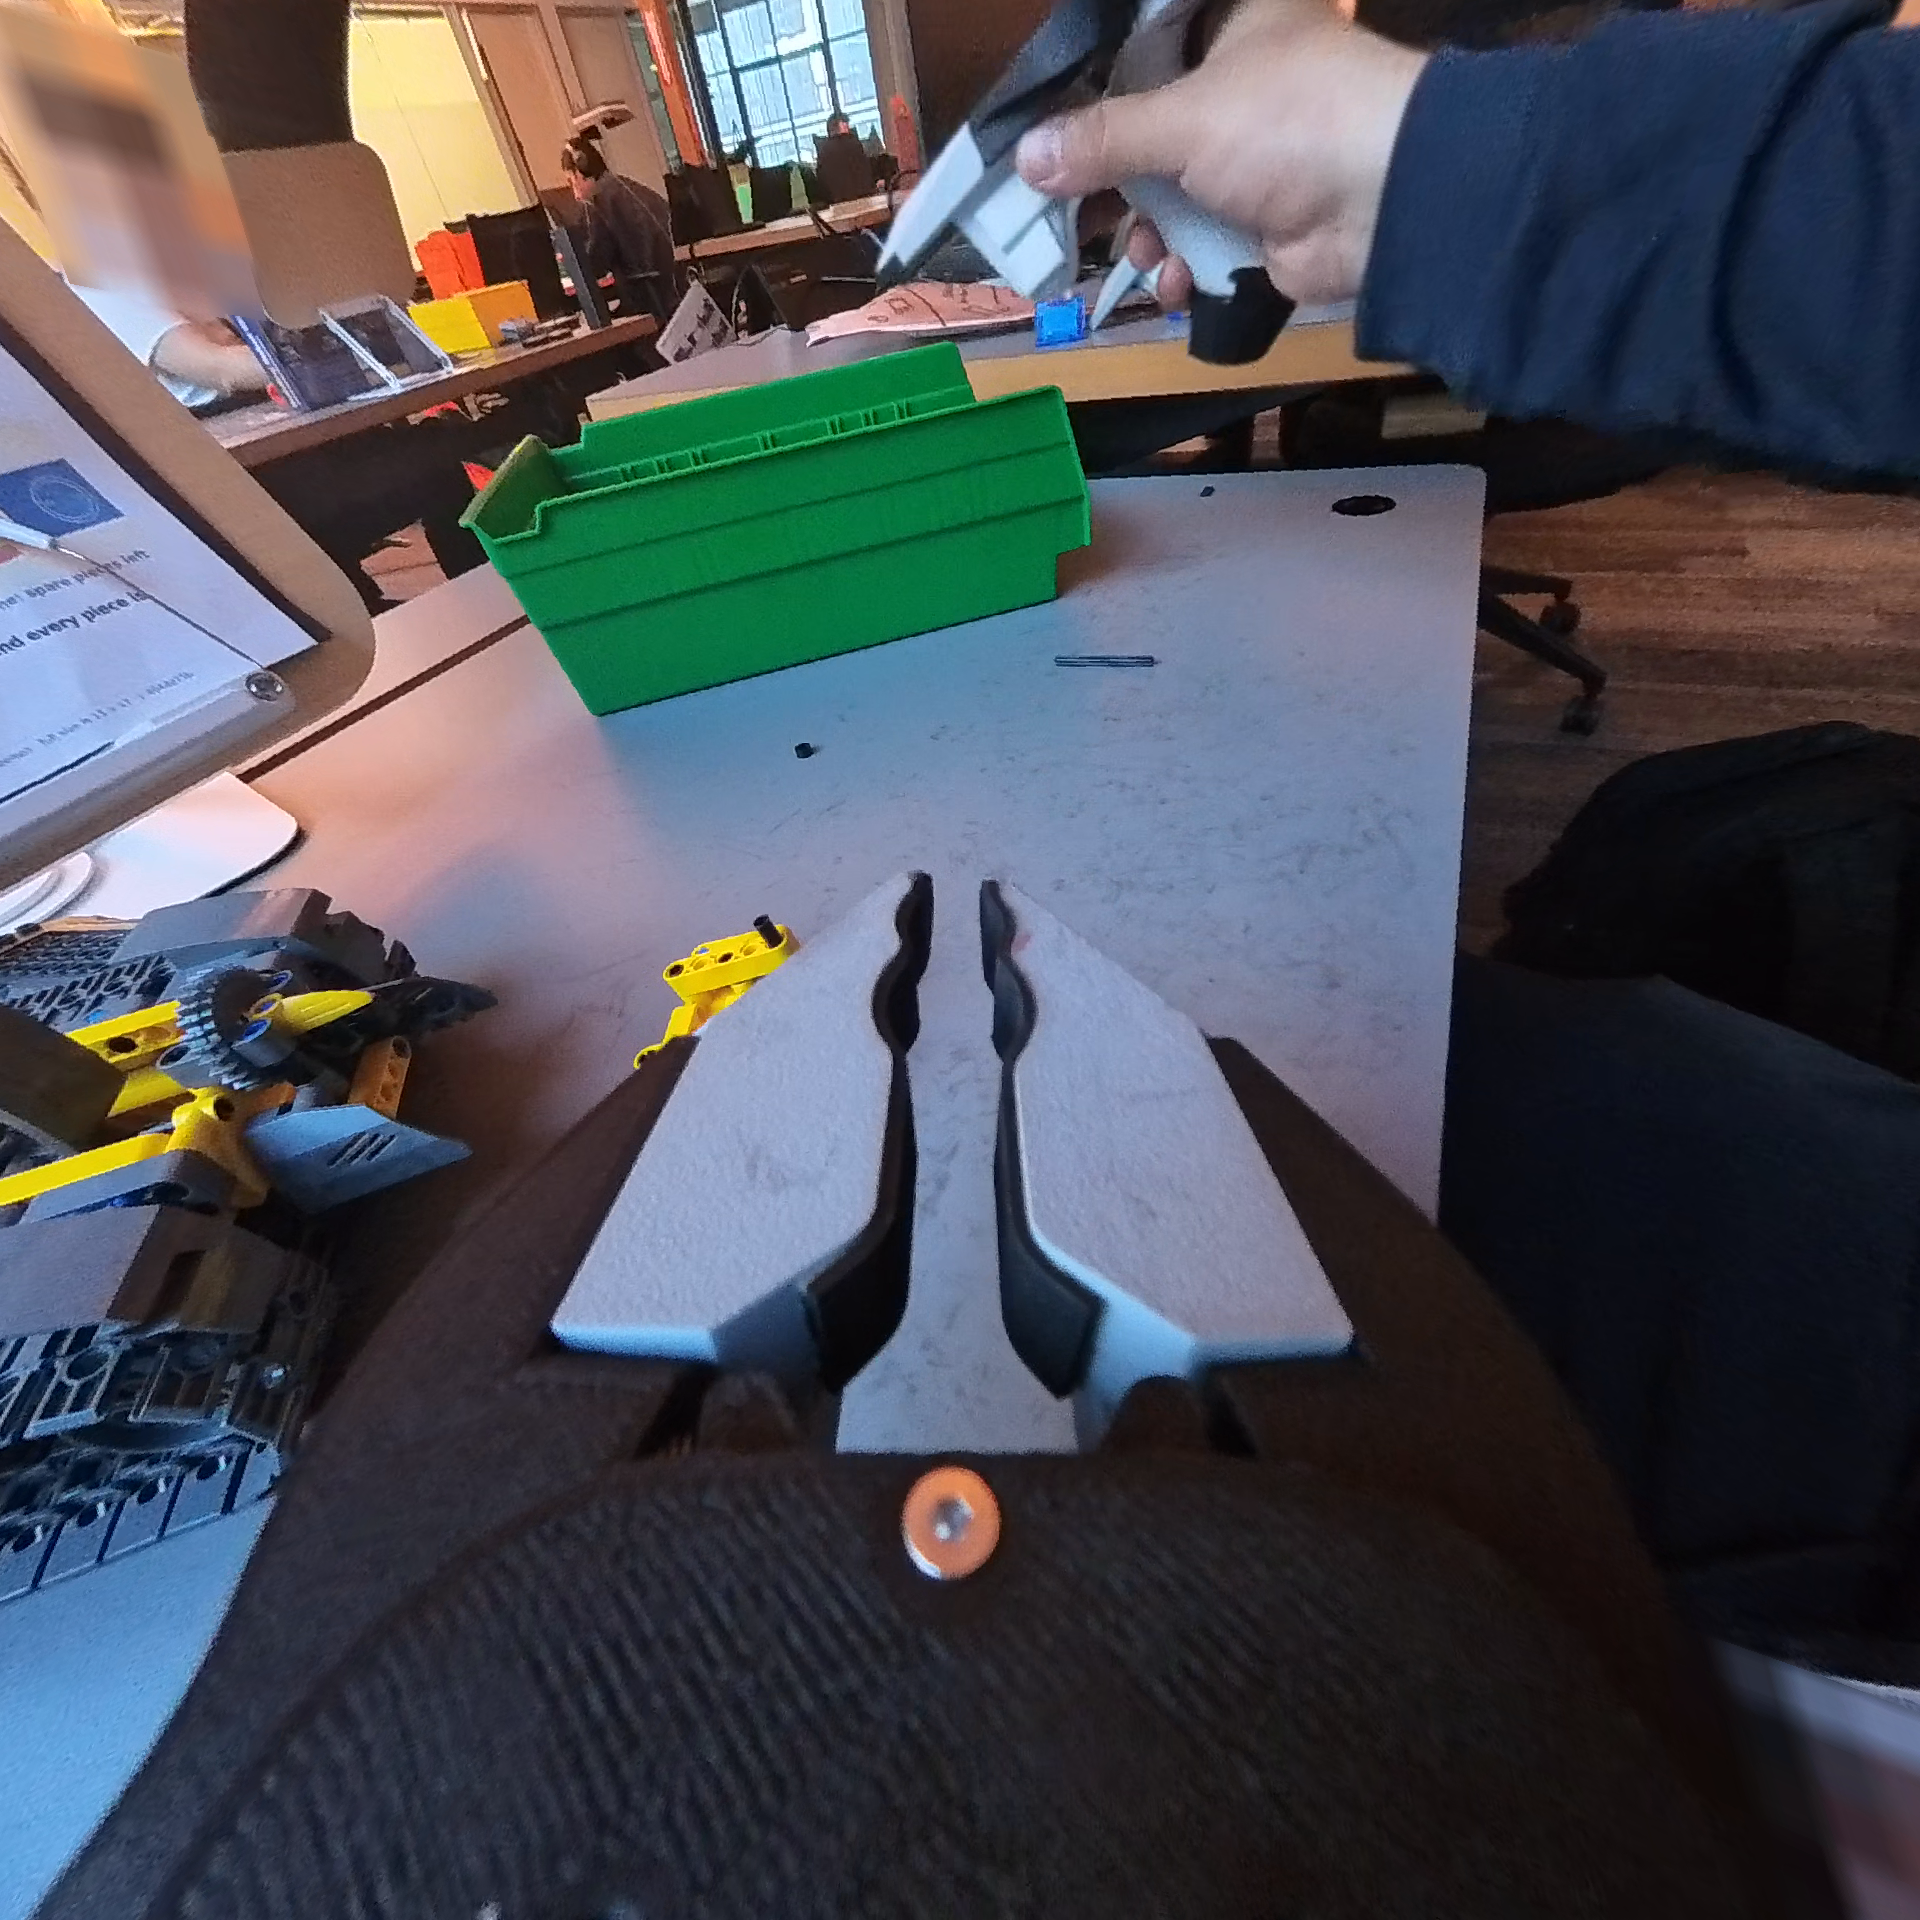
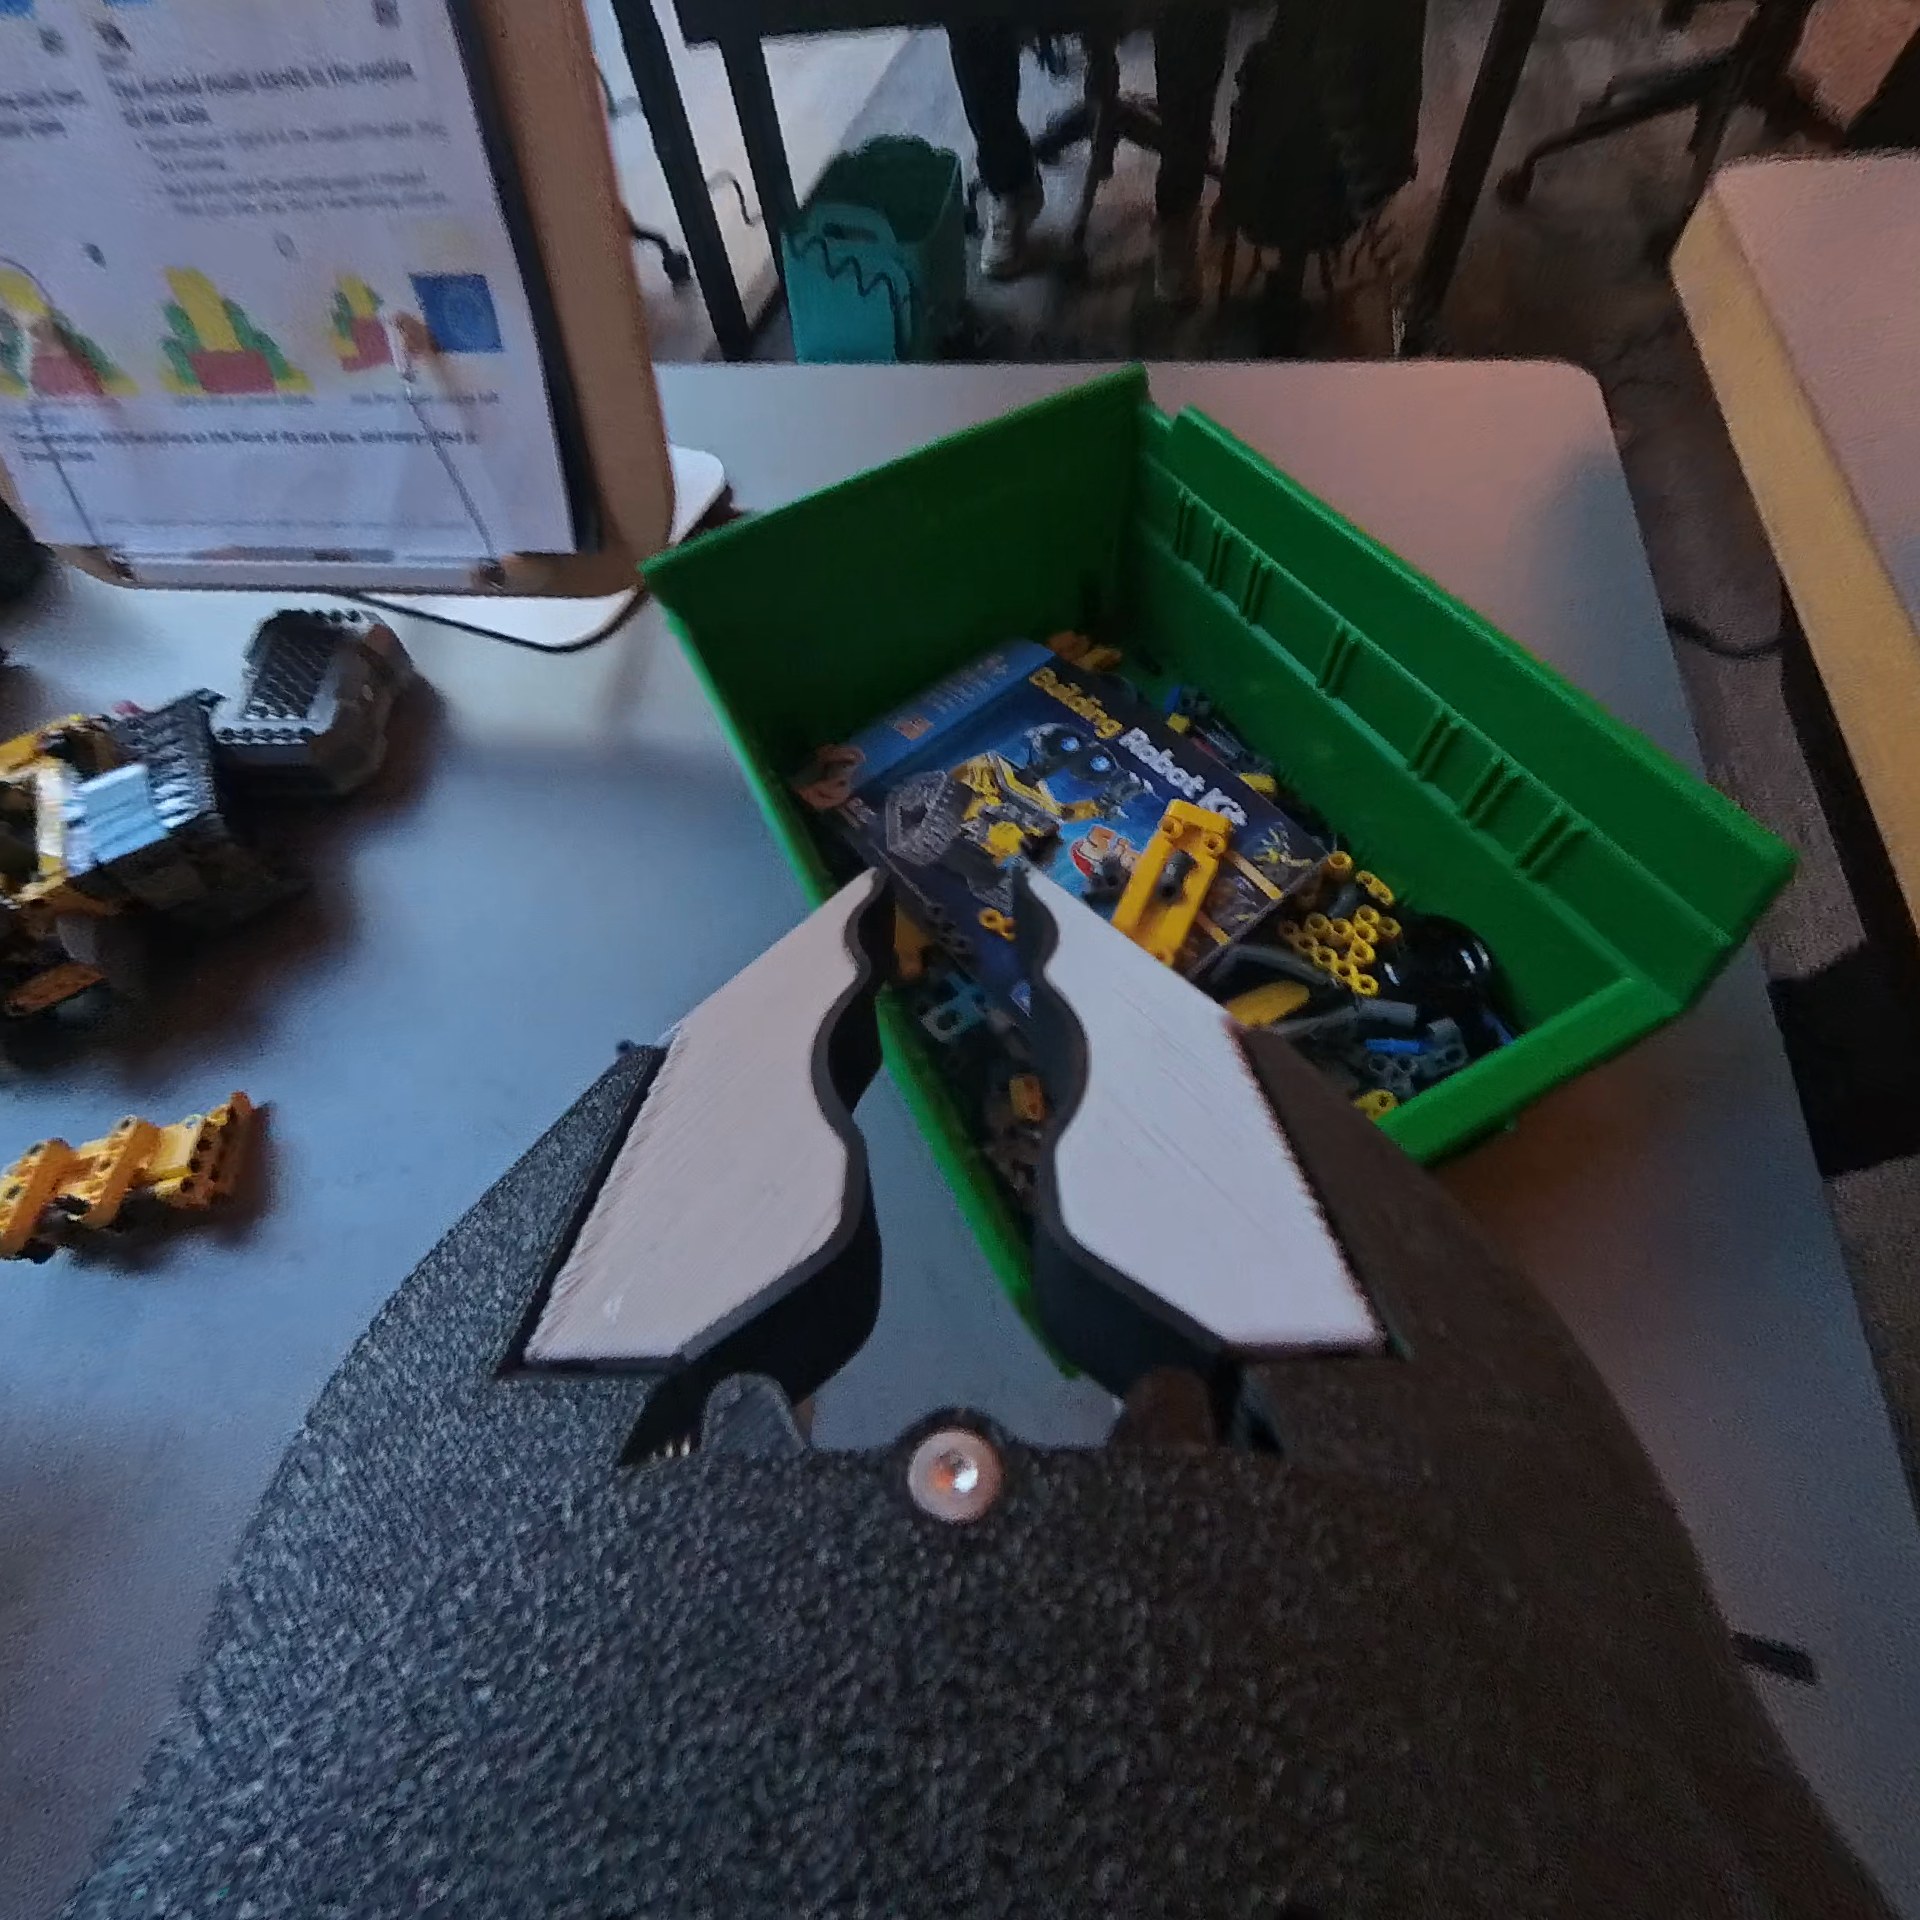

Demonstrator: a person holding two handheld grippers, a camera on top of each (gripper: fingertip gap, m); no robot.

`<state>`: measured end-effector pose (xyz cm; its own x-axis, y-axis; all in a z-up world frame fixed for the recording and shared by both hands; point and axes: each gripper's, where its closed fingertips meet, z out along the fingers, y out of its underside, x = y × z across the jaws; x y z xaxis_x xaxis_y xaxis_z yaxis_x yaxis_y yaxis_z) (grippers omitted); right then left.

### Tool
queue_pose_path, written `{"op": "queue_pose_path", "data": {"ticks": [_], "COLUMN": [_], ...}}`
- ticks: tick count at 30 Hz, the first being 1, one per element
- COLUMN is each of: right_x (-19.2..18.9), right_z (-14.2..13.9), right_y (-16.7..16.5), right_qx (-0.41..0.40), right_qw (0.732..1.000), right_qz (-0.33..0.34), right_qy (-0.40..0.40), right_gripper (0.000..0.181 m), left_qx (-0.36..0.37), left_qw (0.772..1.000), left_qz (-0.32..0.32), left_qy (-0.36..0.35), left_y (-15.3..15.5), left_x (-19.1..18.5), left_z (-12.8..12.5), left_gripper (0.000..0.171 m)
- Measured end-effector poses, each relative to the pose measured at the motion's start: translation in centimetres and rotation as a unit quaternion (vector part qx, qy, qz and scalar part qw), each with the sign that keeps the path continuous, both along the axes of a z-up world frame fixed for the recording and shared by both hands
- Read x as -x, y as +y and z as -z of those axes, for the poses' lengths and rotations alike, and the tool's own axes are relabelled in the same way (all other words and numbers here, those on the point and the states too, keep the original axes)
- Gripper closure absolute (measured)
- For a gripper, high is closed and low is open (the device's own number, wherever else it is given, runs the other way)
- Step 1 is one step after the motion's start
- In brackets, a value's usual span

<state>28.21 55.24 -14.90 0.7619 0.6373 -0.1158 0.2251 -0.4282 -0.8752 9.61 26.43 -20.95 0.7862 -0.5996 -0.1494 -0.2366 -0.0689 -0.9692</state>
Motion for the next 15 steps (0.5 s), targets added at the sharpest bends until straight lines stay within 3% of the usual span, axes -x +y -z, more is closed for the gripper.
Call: {"op": "queue_pose_path", "data": {"ticks": [3, 7, 11, 15], "right_x": [3.5, 9.9, 12.8, 13.6], "right_z": [-1.1, 4.5, 10.0, 12.3], "right_y": [-3.6, -8.6, -8.6, -7.5], "right_qx": [-0.063, -0.025, 0.027, 0.052], "right_qw": [0.996, 0.986, 0.984, 0.984], "right_qz": [-0.055, -0.151, -0.146, -0.131], "right_qy": [0.017, -0.060, -0.097, -0.105], "right_gripper": [0.172, 0.175, 0.173, 0.173], "left_qx": [0.000, 0.005, 0.000, -0.002], "left_qw": [1.000, 1.000, 1.000, 1.000], "left_qz": [0.001, 0.003, 0.002, 0.004], "left_qy": [0.001, 0.004, 0.005, 0.001], "left_y": [0.0, 0.0, 0.0, -0.1], "left_x": [0.0, -0.1, -0.1, -0.1], "left_z": [0.0, 0.2, 0.1, 0.0], "left_gripper": [0.165, 0.165, 0.166, 0.167]}}
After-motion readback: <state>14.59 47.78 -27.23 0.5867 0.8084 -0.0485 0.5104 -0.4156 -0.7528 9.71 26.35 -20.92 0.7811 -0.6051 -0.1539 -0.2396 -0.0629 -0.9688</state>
